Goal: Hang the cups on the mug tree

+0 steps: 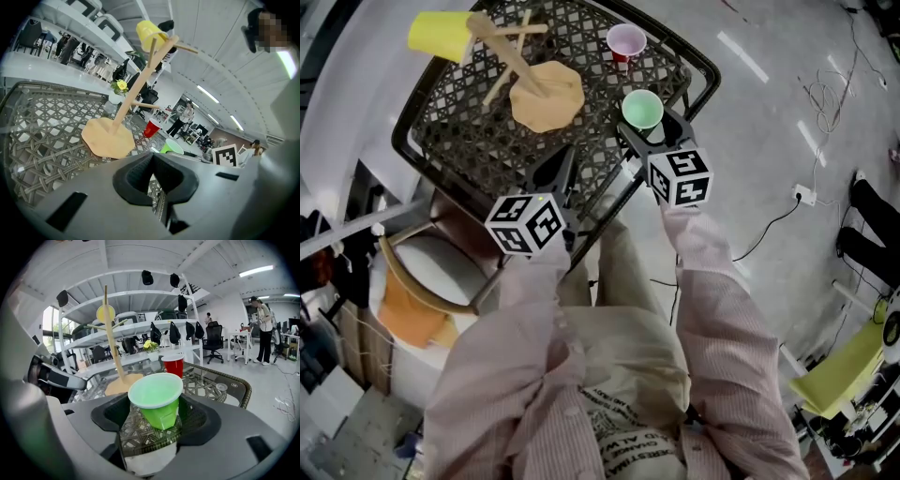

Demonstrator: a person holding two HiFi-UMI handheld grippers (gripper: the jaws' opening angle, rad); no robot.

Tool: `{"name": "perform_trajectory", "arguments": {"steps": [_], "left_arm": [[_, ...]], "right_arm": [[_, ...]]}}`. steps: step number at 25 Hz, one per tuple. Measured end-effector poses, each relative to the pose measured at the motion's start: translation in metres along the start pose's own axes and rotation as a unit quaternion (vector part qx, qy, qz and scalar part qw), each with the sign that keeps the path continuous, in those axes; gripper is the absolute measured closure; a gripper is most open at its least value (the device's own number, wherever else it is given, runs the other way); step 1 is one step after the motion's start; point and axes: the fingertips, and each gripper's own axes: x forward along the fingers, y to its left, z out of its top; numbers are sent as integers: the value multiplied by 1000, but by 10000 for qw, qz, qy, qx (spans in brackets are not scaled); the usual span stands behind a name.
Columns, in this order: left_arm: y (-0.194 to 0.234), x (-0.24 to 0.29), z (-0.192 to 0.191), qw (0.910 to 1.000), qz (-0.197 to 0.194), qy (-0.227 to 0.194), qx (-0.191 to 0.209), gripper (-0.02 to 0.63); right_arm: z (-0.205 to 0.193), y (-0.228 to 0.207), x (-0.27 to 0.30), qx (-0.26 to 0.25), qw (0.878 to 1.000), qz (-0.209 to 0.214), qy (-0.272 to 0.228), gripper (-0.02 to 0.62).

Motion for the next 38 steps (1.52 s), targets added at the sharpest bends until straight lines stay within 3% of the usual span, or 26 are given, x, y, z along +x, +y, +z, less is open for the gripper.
{"name": "perform_trajectory", "arguments": {"steps": [18,29,38], "left_arm": [[-23,-17,29,9986,144,-497,-89,607],[-36,-45,60,9957,241,-892,-34,607],[-19,-72,73,9942,296,-1025,-107,607]], "right_arm": [[40,10,-12,-17,9995,209,-252,307],[74,26,-20,-412,9982,340,-286,307],[86,47,-8,-803,9964,278,-59,307]]}}
